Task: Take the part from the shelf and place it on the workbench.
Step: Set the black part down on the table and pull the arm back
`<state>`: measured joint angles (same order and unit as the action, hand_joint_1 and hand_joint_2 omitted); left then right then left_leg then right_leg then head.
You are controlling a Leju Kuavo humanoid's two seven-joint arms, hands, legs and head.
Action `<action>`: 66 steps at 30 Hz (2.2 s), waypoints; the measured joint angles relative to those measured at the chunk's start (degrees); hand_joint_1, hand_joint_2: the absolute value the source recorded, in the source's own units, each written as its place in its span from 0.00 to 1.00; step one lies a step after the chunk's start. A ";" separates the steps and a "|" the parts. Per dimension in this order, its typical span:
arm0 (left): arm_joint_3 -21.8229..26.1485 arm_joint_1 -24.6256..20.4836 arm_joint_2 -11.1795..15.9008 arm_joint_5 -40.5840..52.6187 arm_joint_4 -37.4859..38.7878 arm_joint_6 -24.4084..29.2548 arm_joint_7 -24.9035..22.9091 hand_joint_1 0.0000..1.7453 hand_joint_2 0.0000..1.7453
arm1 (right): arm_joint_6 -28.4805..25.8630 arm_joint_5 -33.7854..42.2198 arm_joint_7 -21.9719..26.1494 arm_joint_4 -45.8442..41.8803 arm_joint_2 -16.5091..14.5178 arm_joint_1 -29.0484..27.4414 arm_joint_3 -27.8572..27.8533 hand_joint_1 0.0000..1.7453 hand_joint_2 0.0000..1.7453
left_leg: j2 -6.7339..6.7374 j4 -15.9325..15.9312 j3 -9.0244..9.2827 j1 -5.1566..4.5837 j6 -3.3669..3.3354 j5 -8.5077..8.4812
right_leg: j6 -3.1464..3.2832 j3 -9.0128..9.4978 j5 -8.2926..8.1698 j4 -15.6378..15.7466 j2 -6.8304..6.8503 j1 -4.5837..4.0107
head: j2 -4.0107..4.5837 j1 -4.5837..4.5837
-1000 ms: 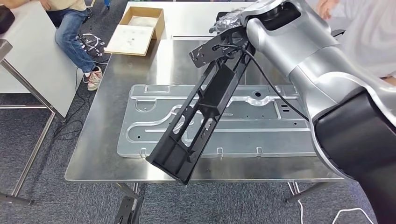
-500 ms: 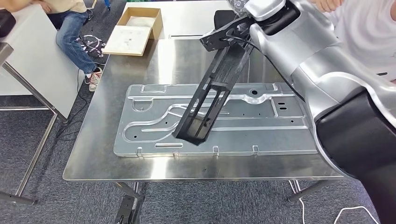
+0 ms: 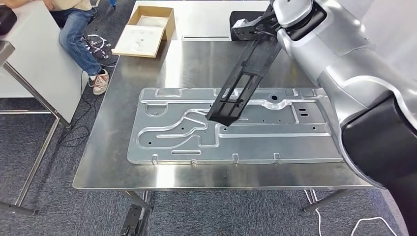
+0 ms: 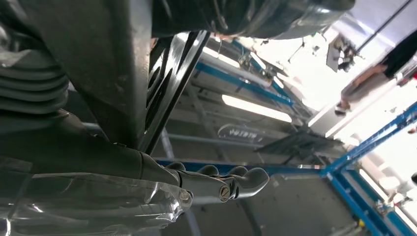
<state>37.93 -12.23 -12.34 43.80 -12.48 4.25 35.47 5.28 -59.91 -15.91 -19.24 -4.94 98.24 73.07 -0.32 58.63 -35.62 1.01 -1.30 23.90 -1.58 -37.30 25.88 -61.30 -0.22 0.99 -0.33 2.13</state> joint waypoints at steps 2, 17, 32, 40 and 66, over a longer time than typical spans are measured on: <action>-0.21 -0.11 -0.01 0.00 0.00 0.05 0.00 0.00 0.00 | -0.32 -0.17 -0.22 0.04 0.34 -0.07 0.00 0.00 0.00 | 0.02 -0.21 0.07 0.01 -0.53 -0.14 | -0.35 -2.83 3.42 -6.29 0.01 0.06 | 0.00 0.01; -0.73 -0.12 -0.01 -0.02 0.00 0.08 -0.12 0.00 0.00 | -1.08 -2.10 -0.57 0.29 1.12 -0.35 -0.26 0.00 0.00 | 0.02 6.99 -3.03 -0.35 1.63 4.61 | 2.25 1.30 -2.09 2.97 0.24 -0.11 | 0.00 -0.03; -0.76 -0.13 -0.01 -0.07 0.00 0.10 -0.13 0.00 0.00 | -1.21 -3.05 -0.48 0.29 1.99 -0.21 -0.84 0.00 0.00 | 0.05 -0.01 0.07 -0.23 -0.51 0.08 | 0.03 -1.88 2.11 -3.86 0.07 -0.24 | 0.00 0.01; -0.80 -0.18 -0.01 -0.07 0.00 0.10 -0.14 0.00 0.00 | -1.33 -3.06 -0.44 0.25 2.18 -0.23 -1.06 0.00 0.00 | -0.26 0.24 0.33 -0.45 -0.27 0.56 | 0.23 -0.77 -1.47 -0.87 0.14 -0.23 | 0.00 -0.01; -1.19 -0.66 -0.01 0.45 0.00 0.10 -0.46 0.00 0.00 | -1.91 -4.11 -0.30 0.68 2.61 -0.63 -2.12 0.00 0.00 | 0.29 -0.55 0.81 -0.22 -0.82 0.32 | -0.44 -6.90 5.51 -13.81 -0.03 0.01 | 0.00 0.02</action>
<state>36.74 -12.89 -12.35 44.25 -12.48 4.35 35.01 3.37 -64.02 -16.21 -18.56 -2.33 97.61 70.95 -0.04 58.08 -34.81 0.79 -2.12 24.22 -2.02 -44.20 31.39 -75.11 -0.24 1.00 -0.33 2.15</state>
